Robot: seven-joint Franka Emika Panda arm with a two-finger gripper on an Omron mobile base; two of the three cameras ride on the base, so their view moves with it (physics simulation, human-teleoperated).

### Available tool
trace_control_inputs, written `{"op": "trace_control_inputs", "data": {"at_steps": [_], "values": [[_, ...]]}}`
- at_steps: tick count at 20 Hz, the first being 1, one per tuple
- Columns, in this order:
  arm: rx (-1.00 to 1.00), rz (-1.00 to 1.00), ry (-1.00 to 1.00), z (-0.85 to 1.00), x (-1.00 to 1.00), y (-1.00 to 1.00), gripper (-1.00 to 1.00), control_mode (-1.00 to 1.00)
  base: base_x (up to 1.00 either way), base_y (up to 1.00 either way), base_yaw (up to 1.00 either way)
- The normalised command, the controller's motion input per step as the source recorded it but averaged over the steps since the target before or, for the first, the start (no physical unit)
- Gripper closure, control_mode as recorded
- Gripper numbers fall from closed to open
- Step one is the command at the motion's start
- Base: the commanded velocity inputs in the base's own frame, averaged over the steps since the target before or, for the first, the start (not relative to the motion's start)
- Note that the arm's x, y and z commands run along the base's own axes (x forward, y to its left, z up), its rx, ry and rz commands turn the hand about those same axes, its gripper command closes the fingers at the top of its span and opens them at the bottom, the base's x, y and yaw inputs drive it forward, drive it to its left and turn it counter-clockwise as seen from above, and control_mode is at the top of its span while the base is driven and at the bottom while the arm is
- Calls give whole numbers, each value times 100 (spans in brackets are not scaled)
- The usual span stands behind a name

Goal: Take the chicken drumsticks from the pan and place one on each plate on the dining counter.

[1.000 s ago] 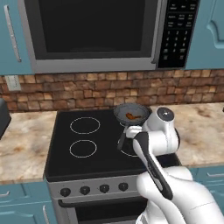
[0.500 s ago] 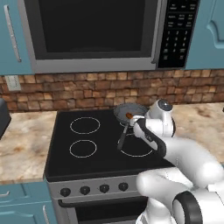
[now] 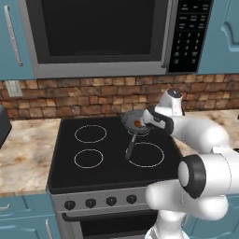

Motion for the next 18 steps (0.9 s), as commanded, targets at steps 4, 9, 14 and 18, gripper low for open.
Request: {"op": "trace_control_inputs", "data": {"at_steps": [4,9,14,18], "values": [[-14,44,2,-11,48,-6,-100,-100,0,0,0],[-10,27,10,0,76,0,-100,-100,0,0,0],[-1,17,9,-23,70,-1,-100,-100,0,0,0],[0,8,1,-53,57,-1,-100,-100,0,0,0]]}}
